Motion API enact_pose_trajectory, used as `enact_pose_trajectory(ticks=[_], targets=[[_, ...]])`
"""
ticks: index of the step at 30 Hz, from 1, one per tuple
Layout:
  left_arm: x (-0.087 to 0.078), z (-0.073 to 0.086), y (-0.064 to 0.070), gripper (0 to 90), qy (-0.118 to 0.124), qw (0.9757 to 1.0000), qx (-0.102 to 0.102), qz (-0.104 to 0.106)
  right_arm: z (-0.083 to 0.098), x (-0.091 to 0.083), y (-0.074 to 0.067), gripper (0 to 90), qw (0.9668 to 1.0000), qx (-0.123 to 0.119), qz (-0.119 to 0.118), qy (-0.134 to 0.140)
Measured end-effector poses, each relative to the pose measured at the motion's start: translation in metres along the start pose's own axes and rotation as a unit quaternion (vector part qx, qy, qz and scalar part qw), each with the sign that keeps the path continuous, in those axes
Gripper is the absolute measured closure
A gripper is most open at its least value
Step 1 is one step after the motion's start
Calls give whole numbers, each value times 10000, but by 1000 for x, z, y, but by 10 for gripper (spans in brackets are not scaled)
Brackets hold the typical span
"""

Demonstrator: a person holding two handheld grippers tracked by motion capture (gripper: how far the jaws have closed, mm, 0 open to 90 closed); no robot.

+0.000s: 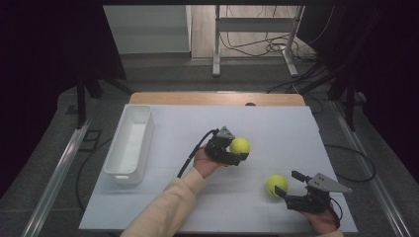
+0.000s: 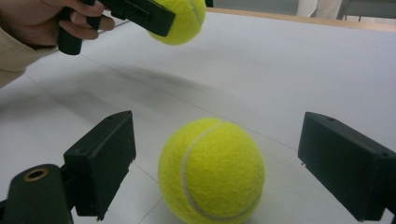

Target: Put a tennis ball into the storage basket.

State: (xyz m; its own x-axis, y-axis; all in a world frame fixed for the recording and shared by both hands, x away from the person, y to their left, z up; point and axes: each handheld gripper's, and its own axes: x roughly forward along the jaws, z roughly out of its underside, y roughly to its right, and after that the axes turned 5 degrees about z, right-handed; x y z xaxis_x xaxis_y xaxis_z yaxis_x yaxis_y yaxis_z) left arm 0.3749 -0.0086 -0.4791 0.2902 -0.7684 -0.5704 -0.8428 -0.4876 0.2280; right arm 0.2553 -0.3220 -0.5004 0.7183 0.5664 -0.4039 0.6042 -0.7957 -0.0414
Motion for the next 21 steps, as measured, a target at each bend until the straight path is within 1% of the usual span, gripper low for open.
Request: enact_pose_trajectory(ticks=[3, 5, 14, 19, 21], targets=[[-3, 1, 0, 268, 19, 10000, 17, -16, 0, 0, 1, 116, 10000, -3, 1, -15], [-5, 1, 0, 268, 49, 10000, -26, -2, 0, 0, 1, 116, 10000, 0, 3, -21], [-10, 5, -4, 268, 60, 10000, -68, -15, 0, 0, 1, 116, 10000, -6, 10, -2], [-15, 7, -7, 268, 114, 9998, -164, -18, 0, 0, 1, 116, 10000, -14, 4, -12], [-17, 7, -8, 268, 119, 9998, -167, -33, 0, 0, 1, 116, 10000, -22, 4, -18]])
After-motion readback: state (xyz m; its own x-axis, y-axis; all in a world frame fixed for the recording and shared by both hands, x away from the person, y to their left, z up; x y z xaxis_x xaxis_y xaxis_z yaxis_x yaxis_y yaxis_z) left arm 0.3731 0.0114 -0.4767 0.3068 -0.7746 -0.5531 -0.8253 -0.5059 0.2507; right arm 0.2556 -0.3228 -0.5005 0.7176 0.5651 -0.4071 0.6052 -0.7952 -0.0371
